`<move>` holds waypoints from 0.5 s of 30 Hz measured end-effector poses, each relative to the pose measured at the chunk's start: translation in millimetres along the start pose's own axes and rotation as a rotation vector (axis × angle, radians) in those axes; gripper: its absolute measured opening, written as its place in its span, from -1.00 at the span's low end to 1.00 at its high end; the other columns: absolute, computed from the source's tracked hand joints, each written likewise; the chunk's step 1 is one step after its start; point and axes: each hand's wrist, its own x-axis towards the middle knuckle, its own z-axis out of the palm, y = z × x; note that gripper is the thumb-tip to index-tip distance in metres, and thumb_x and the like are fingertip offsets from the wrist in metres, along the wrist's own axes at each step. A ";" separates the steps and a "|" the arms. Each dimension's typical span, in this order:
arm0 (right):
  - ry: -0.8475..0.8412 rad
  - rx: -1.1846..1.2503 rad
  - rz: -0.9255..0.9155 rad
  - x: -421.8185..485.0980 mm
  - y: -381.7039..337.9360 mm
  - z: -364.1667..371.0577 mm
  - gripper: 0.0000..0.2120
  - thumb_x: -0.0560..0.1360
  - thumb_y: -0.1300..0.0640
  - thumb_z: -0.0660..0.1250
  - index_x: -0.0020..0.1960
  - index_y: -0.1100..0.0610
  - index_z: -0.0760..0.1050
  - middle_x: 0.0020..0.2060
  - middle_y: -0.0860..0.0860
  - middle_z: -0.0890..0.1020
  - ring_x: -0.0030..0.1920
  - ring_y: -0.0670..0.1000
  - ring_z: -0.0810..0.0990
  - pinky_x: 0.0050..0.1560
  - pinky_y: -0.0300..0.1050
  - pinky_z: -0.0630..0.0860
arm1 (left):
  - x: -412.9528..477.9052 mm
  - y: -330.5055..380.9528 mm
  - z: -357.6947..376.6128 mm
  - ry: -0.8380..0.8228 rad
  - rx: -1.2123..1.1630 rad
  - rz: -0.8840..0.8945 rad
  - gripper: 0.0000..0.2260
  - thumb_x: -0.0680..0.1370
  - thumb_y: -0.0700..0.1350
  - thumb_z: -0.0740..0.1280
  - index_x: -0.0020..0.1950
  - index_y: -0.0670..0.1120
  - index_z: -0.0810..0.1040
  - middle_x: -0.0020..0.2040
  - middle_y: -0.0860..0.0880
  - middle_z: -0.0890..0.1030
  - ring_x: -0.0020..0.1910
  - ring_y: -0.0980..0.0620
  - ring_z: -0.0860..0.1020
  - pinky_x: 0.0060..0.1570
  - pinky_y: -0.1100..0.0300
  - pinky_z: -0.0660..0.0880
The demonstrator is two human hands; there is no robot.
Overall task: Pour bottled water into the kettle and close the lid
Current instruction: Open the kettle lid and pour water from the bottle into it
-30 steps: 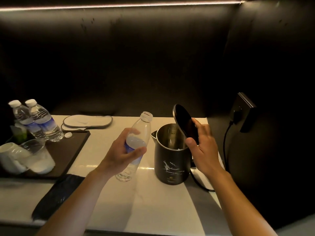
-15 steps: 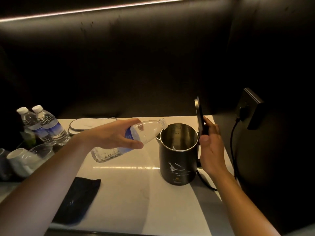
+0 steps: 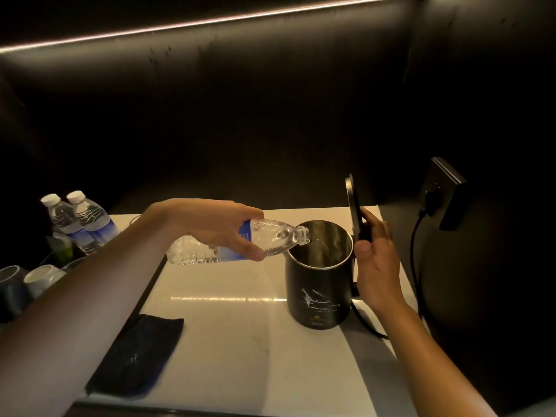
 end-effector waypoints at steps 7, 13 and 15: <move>-0.003 0.017 0.001 -1.8 -2.1 -0.5 -0.48 0.46 -0.18 0.10 0.42 -0.22 0.33 0.11 -0.25 0.47 0.16 -0.04 0.51 0.05 -0.15 0.45 | -1.1 14.8 -10.9 -0.015 0.099 -0.013 -0.15 0.19 0.49 0.33 0.40 0.14 0.37 0.02 0.19 0.51 -0.07 0.04 0.56 -0.12 0.27 0.54; -0.029 0.035 -0.012 -2.8 -3.6 -2.5 -0.47 0.47 -0.18 0.12 0.43 -0.18 0.34 0.16 -0.06 0.50 0.17 0.04 0.53 0.12 0.00 0.53 | -0.3 22.0 -19.8 -0.014 0.119 -0.052 -0.11 0.17 0.47 0.36 0.43 0.11 0.37 0.04 0.17 0.52 -0.01 -0.02 0.59 -0.03 0.14 0.66; -0.033 0.035 -0.012 -2.6 -3.2 -2.8 -0.47 0.47 -0.18 0.13 0.44 -0.18 0.34 0.17 -0.08 0.50 0.18 0.03 0.52 0.13 0.01 0.53 | 0.2 23.7 -23.2 -0.032 0.124 -0.070 -0.08 0.18 0.45 0.38 0.47 0.11 0.34 0.13 0.12 0.52 0.08 -0.06 0.59 0.03 0.06 0.68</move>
